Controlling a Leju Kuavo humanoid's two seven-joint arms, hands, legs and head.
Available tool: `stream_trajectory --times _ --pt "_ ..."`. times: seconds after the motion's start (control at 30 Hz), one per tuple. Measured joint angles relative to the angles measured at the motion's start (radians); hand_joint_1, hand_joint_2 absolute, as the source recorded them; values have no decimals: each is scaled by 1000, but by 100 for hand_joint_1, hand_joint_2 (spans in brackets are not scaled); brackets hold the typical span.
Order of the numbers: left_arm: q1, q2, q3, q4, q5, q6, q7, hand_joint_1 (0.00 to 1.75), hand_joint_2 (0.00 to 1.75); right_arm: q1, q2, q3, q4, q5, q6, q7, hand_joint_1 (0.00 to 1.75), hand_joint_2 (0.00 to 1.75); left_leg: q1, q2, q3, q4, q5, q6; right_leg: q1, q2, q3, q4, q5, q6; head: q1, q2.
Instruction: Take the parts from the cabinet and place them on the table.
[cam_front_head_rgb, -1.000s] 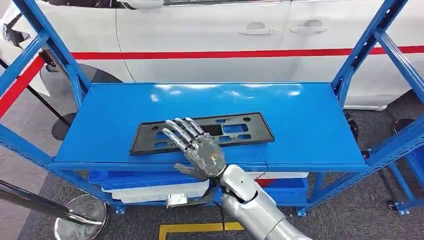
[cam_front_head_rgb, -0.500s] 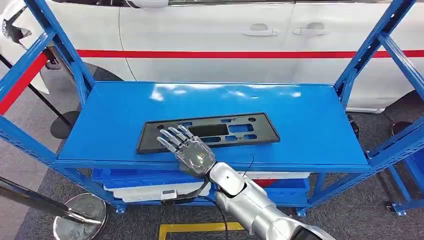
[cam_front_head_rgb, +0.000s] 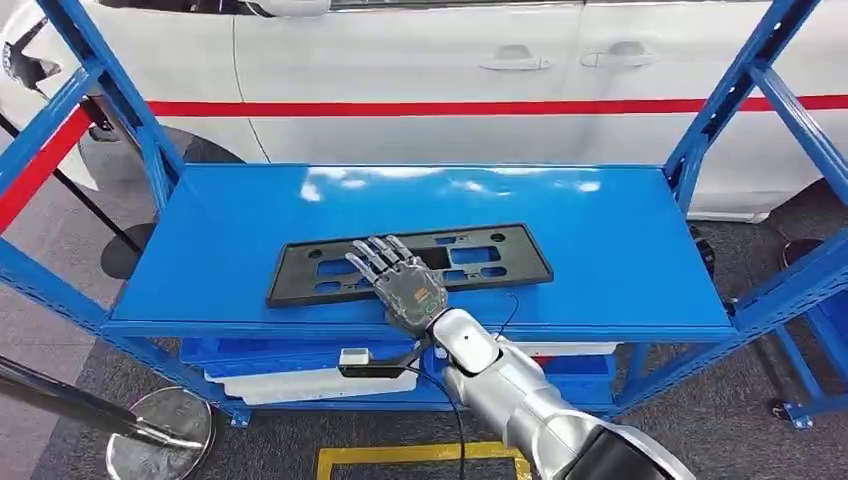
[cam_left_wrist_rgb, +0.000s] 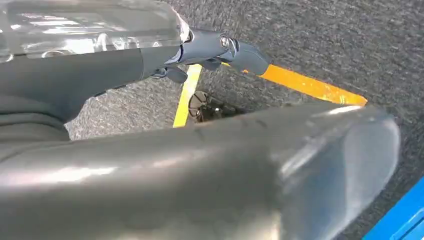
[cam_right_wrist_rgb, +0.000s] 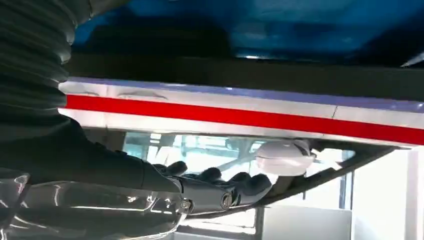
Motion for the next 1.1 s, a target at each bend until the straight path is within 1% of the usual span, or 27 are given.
stream_trajectory --times 0.07,0.1,0.13,0.17,0.2,0.23,0.27,0.33,0.37,0.4,0.5,0.53,0.57,0.6,0.63,0.67,0.7,0.73,0.77,0.83,0.87,0.9,0.97,1.0,1.03,1.07,1.1 --pt "1 1 0 0 -1 -1 -2 0 0 -12 6 -12 5 0 -6 2 0 175 1 0 -33 75 -51 -7 -1 0 1 -1 0 -10 0 0" --pt "0 1 0 0 -1 -1 -2 0 0 -16 8 -16 6 0 -7 2 0 175 3 0 -55 123 -76 -9 -1 0 1 -1 0 -10 0 0" --pt "0 2 0 0 -2 -1 -3 0 0 -19 10 -22 8 0 -7 2 0 175 5 0 -83 184 -103 -12 0 0 1 -1 -1 -10 0 0" --pt "1 2 0 0 -2 -3 -3 0 0 -22 10 -28 10 0 -6 2 0 175 7 0 -124 268 -133 -17 0 -1 0 0 -1 -11 0 0" --pt "1 2 0 0 -4 -4 -3 0 0 -22 10 -34 13 0 -6 2 0 175 9 0 -146 309 -138 -19 1 -1 0 0 -2 -11 0 0" --pt "2 2 0 0 -4 -4 -3 0 0 -22 10 -38 16 0 -6 2 0 175 11 0 -142 298 -118 -22 0 -1 1 1 -2 -10 0 0" --pt "1 4 0 0 -4 -4 -4 0 0 -24 10 -41 18 0 -6 2 0 175 14 1 -114 237 -77 -24 0 -1 1 4 -4 -8 0 0" --pt "0 8 -1 0 -6 -5 -5 0 0 -30 11 -45 21 9 -5 10 0 175 17 3 -24 57 9 -21 -2 1 4 10 -10 -1 0 0" --pt "-2 8 -1 0 -9 -7 -5 0 0 -32 12 -45 22 16 -2 14 0 175 16 5 -1 7 5 -17 0 1 3 13 -12 3 0 0" --pt "-3 8 -2 0 -10 -8 -5 0 0 -35 11 -47 25 24 1 21 0 175 10 2 4 -4 3 -7 5 3 -1 18 -14 10 0 0" --pt "-2 8 -3 0 -11 -10 -6 0 0 -37 11 -50 35 58 5 47 0 175 5 0 -1 -2 6 10 1 1 -1 12 -10 28 0 0" --pt "-2 8 -3 0 -11 -10 -6 0 0 -39 11 -51 38 72 8 58 0 175 13 0 3 -11 12 19 1 2 -2 17 -16 35 0 0" --pt "-2 8 -5 0 -11 -9 -6 0 0 -43 11 -51 44 95 14 74 0 175 13 1 4 -12 13 26 -1 2 -12 42 -35 38 0 0" --pt "-3 8 -7 0 -11 -9 -7 0 0 -46 11 -51 50 114 29 90 0 175 12 2 3 -12 14 30 -2 3 -38 97 -70 39 0 0" --pt "-4 8 -8 0 -9 -9 -7 0 0 -47 10 -50 59 144 59 111 0 175 12 2 2 -12 13 31 -3 3 -78 179 -111 41 0 0" --pt "-4 8 -8 0 -7 -9 -7 0 0 -47 10 -50 71 169 89 127 0 175 11 1 1 -12 13 33 -2 3 -118 260 -144 43 0 0" --pt "-3 8 -9 0 -5 -9 -6 0 0 -44 9 -48 84 185 103 136 0 175 11 1 1 -12 12 33 -3 3 -151 323 -160 44 0 0" --pt "-1 8 -9 0 -4 -9 -6 0 0 -45 8 -47 88 189 108 139 148 175 11 1 2 -12 12 33 -3 3 -160 335 -148 44 0 0" --pt "-1 8 -9 0 -4 -8 -6 0 0 -50 8 -47 91 192 114 141 161 175 11 0 3 -12 12 32 -3 3 -145 299 -118 42 0 0" --pt "-3 8 -10 0 -3 -7 -6 0 0 -58 8 -40 102 201 162 160 166 175 11 -1 9 -12 10 29 -2 3 -60 130 -29 33 0 0" --pt "-3 7 -9 0 0 -7 -6 0 0 -65 8 -34 110 203 201 170 166 175 11 -2 10 -11 8 26 0 3 -17 47 0 24 0 0" --pt "-3 6 -9 0 0 -8 -6 0 0 -72 8 -28 116 204 240 179 166 175 2 -3 7 -4 4 18 5 3 -4 12 -10 24 0 0" --pt "-3 6 -9 0 3 -10 -9 0 0 -79 8 -18 125 206 284 188 166 175 4 -2 9 -9 4 7 7 3 -6 15 -10 18 0 0" --pt "-3 6 -9 0 3 -13 -11 0 0 -83 6 -16 131 206 301 190 164 175 6 -1 13 -13 5 1 8 4 -5 15 -10 13 0 0" --pt "-4 6 -9 0 3 -17 -12 0 0 -89 6 -16 135 207 314 193 162 175 6 -1 15 -12 3 -6 3 4 -1 7 -5 5 0 0" --pt "-3 7 -9 0 3 -20 -13 0 0 -91 6 -15 137 208 322 196 161 175 9 0 11 4 -7 -10 -1 1 5 1 -1 0 0 0" --pt "-3 7 -9 0 3 -25 -15 0 0 -91 6 -12 143 208 328 198 162 175 9 0 -10 52 -44 -13 -2 0 6 -1 -2 -6 0 0"
